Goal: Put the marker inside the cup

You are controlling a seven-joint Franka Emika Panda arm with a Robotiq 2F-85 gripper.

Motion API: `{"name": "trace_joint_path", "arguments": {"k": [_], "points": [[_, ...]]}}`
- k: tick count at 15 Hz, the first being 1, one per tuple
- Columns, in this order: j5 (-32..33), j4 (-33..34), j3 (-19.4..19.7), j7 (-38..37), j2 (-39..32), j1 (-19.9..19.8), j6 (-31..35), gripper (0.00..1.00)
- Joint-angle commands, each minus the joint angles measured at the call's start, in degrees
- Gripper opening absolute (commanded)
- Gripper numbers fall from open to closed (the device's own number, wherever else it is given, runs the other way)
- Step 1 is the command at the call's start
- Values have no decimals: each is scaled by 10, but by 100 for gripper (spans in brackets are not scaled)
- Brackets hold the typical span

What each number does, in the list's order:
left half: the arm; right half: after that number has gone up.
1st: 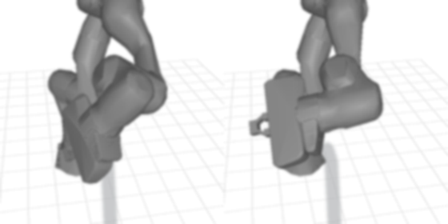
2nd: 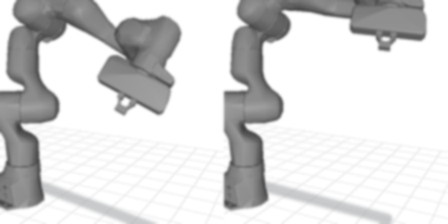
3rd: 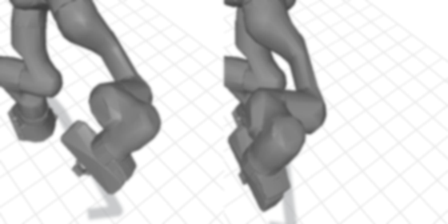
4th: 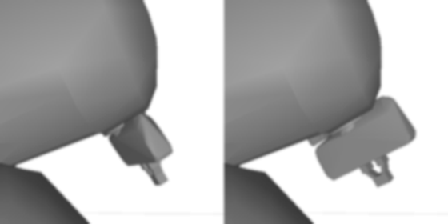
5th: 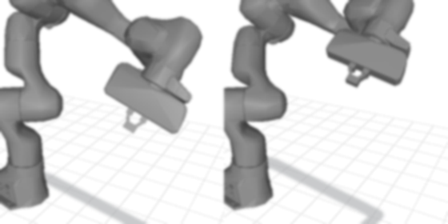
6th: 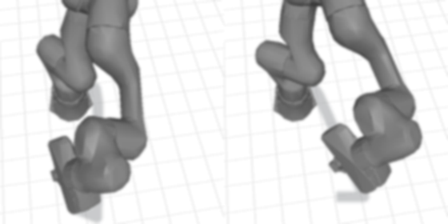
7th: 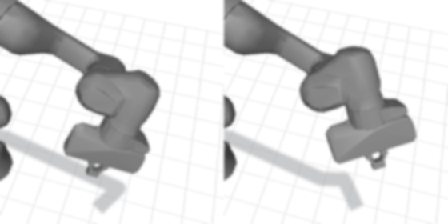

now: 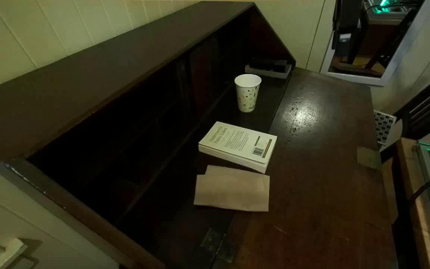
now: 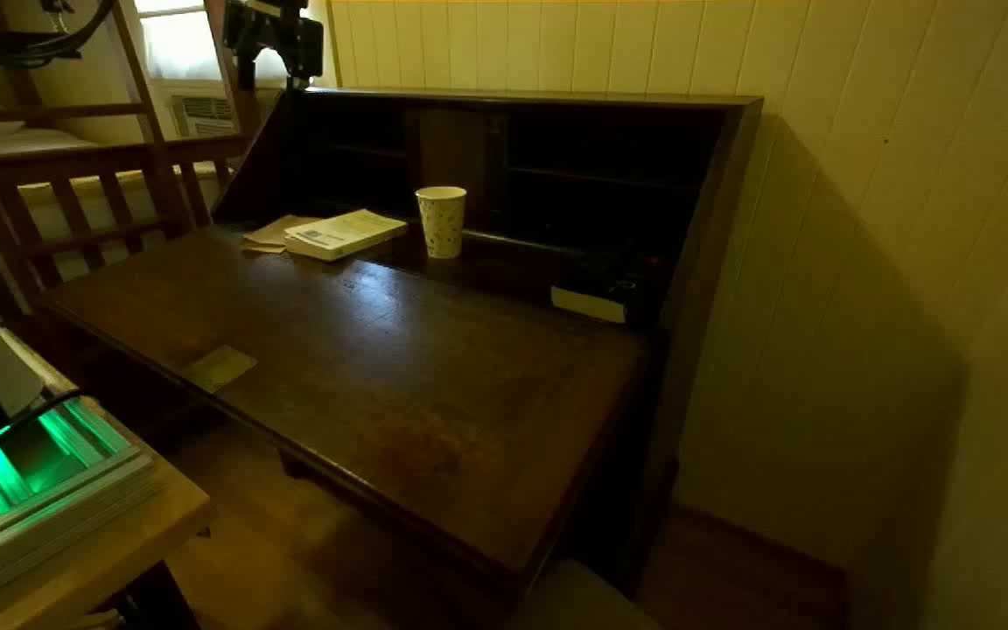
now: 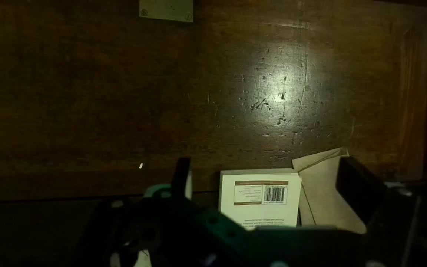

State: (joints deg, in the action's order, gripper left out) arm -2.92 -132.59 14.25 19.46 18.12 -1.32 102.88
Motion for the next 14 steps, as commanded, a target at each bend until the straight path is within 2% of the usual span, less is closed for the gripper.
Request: {"name": "trace_joint_path", "arguments": {"k": [1, 11, 14], "points": [[-4, 1, -14, 4, -1, -15, -1, 100], [-4, 1, -14, 4, -1, -15, -1, 100], [-10, 4, -7, -20, -28, -30, 81, 100]]}}
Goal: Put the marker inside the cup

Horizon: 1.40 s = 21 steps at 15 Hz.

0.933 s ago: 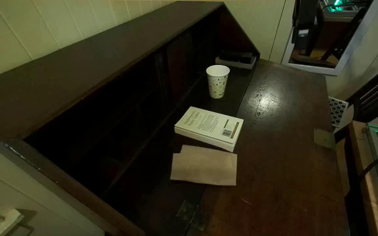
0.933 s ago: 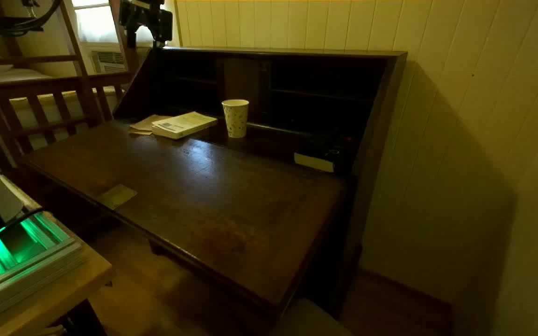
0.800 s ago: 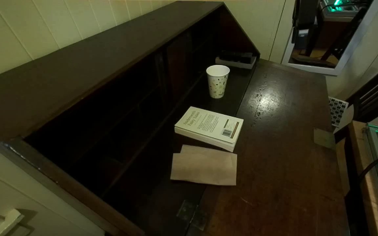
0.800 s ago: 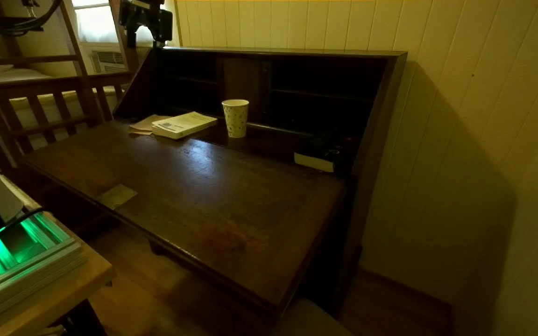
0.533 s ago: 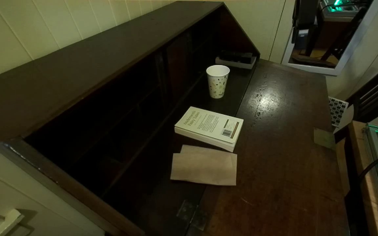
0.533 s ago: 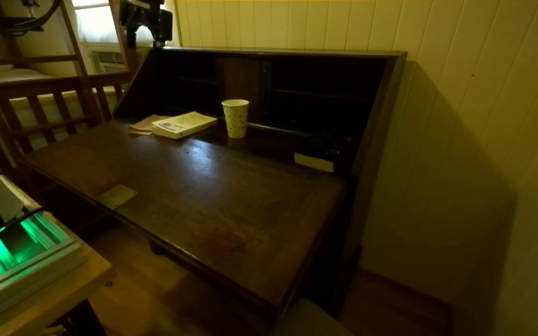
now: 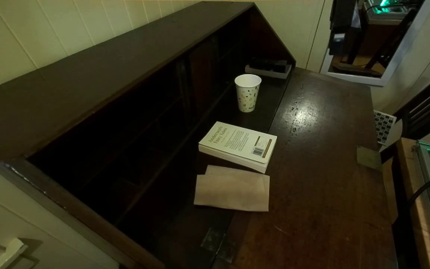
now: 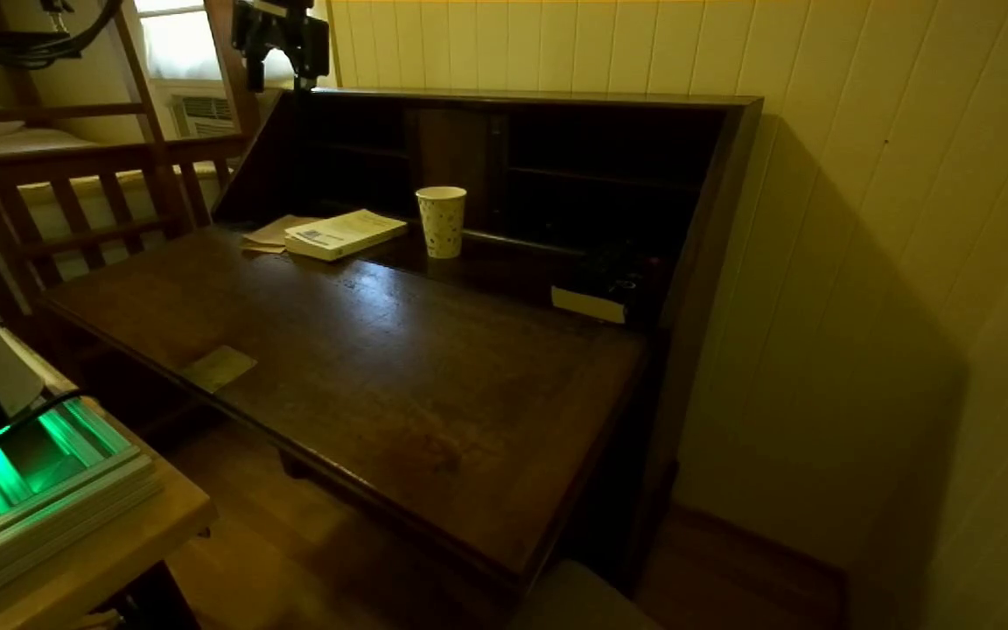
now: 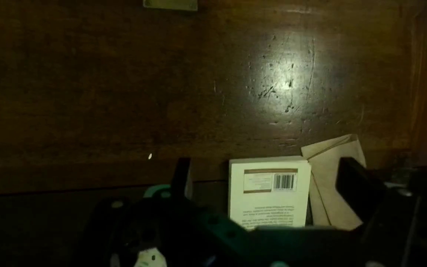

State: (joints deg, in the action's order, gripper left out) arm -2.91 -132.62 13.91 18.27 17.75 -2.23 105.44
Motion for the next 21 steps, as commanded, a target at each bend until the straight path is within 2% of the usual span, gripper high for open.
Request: {"name": "trace_joint_path", "arguments": {"k": [1, 7, 12, 17, 18, 21], "points": [[-16, 6, -2, -6, -33, -24, 76, 100], [-41, 32, 8, 31, -118, -39, 190, 100], [-56, 88, 6, 63, -208, -65, 257, 100], [-79, 156, -7, 80, -282, -101, 263, 100], [-55, 119, -10, 58, -248, -98, 269, 100], [-58, 142, -14, 62, -274, -106, 269, 100]]}}
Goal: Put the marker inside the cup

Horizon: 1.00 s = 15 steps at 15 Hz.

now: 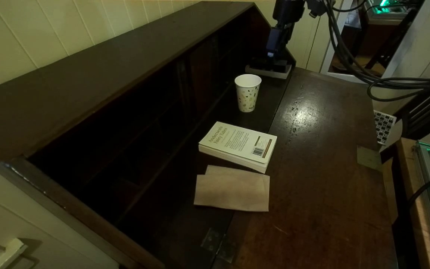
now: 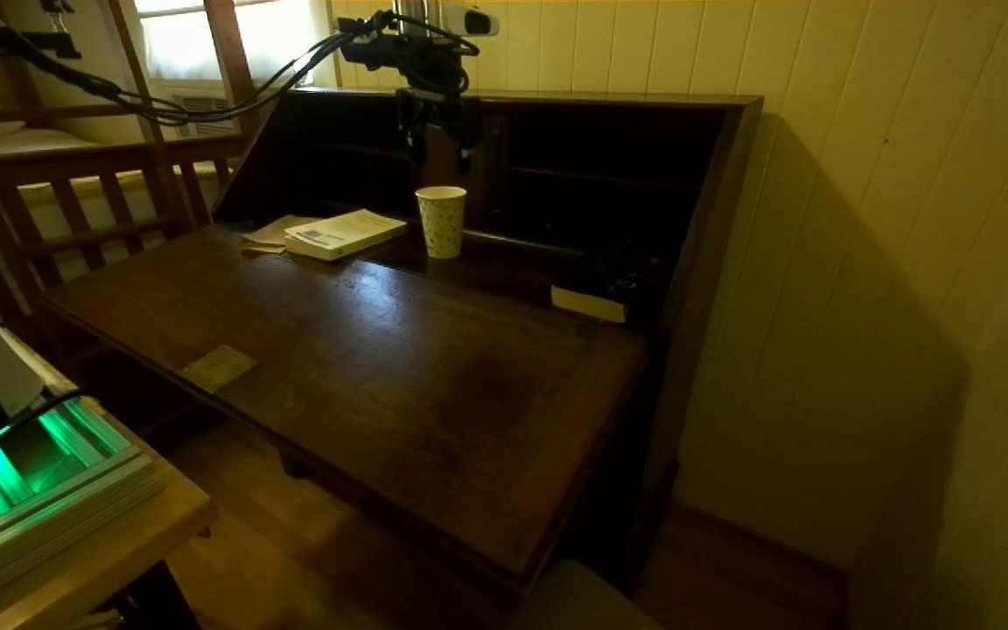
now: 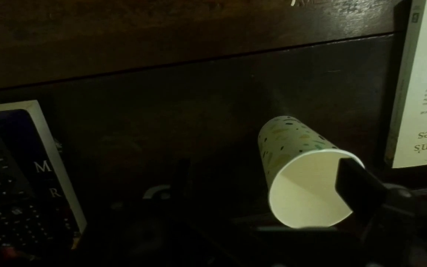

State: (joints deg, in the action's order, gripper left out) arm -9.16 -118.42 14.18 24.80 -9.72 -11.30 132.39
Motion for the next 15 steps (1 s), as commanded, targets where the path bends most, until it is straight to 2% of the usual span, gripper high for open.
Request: {"name": "trace_joint_path", "arguments": {"k": [1, 4, 8, 15], "points": [[4, 3, -17, -3, -1, -16, -1, 100], [4, 3, -18, -3, -1, -16, -1, 100], [28, -5, -14, -53, -20, -12, 112, 100], [12, 31, -27, -76, -83, -26, 178, 100]]}}
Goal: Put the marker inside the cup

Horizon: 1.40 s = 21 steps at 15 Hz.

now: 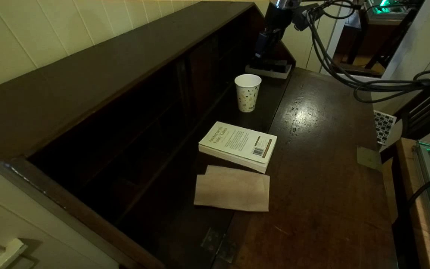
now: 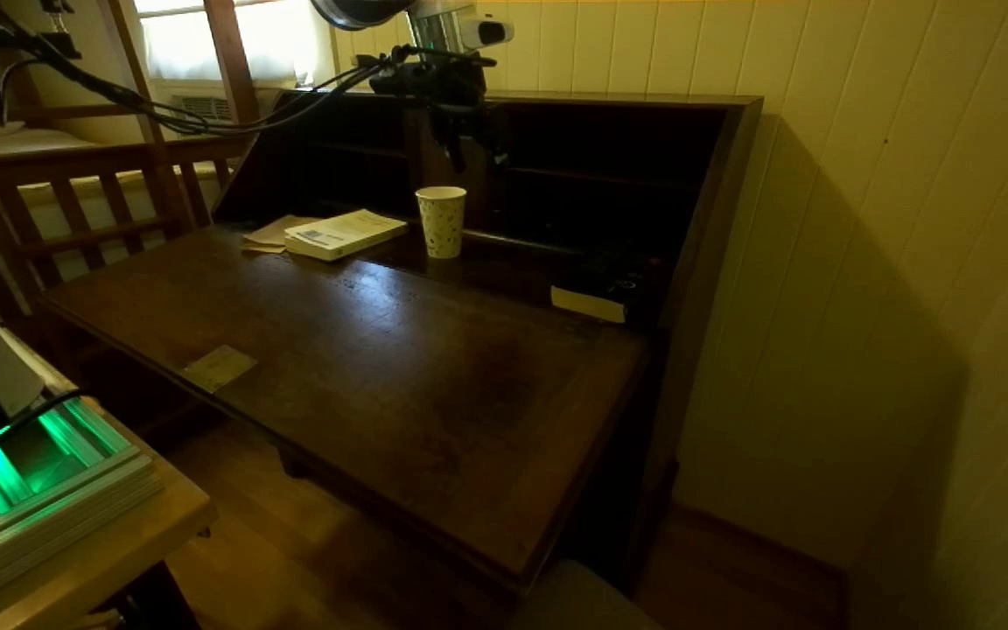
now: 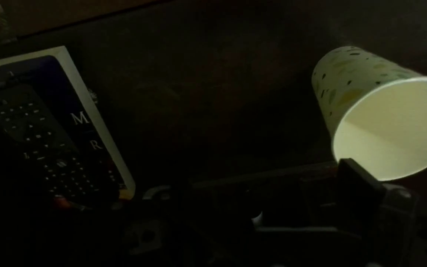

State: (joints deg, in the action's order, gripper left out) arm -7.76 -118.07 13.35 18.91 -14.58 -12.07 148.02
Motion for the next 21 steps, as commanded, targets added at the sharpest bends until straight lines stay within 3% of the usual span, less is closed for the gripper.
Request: {"name": "trace_joint_path", "arguments": {"k": [1, 7, 14, 21], "points": [[-6, 31, -24, -17, -44, -22, 39, 100], [-44, 81, -73, 13, -99, -70, 81, 100], [-58, 153, -138, 73, -174, -135, 76, 100], [-63, 207, -193, 115, -227, -175, 80, 100]]}}
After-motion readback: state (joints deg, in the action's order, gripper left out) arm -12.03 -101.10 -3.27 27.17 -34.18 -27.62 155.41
